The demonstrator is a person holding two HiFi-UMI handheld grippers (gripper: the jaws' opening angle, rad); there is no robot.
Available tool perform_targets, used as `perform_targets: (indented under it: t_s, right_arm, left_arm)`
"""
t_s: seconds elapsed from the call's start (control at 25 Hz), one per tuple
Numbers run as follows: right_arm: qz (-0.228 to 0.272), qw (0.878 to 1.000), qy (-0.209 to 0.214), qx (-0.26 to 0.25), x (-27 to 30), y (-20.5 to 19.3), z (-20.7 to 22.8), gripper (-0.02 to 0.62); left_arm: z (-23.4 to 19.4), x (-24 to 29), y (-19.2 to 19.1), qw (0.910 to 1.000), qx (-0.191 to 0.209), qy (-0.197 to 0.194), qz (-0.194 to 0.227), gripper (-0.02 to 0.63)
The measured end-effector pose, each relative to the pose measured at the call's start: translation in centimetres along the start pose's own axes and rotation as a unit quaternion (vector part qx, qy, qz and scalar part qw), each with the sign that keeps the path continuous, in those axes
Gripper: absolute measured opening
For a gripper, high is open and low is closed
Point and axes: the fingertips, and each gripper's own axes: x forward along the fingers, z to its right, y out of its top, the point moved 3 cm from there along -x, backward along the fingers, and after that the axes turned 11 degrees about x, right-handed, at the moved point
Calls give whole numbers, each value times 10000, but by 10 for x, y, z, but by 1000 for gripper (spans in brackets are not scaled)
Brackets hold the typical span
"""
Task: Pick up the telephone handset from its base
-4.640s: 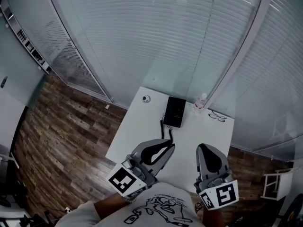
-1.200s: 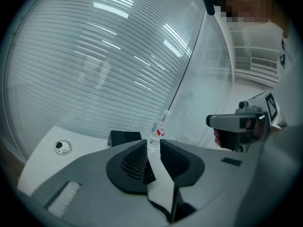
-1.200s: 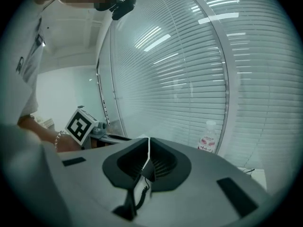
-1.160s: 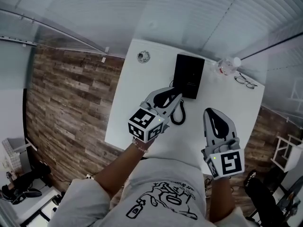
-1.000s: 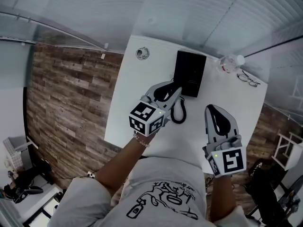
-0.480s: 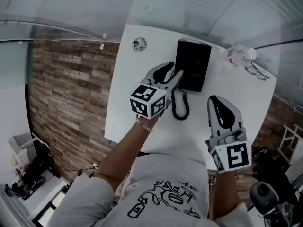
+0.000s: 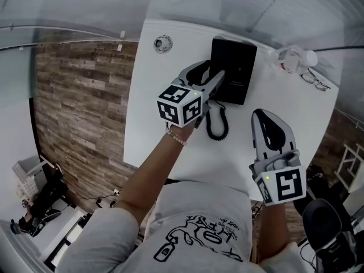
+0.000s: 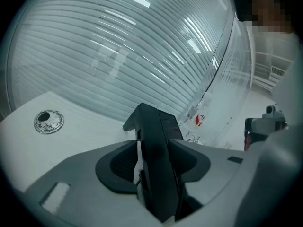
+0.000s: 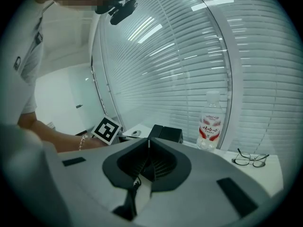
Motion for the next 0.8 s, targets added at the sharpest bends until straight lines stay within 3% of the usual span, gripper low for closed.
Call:
perform_targets:
  t_s: [0.24,0.48,0.8]
  right_arm:
    - [-32,10000,-39,53,-1,-4,6,11]
    - [-19,10000,-52,71,-3,-4,7,11]
    - [38,9999,-76,82,-8,-1,5,11]
  left_arm:
    - [3,9,-5,9996,-156,-218,70,181]
    - [3,1,-1,9997,-234,-71,77,130]
    - [4,-5,1,9980,-630,34,-72,124]
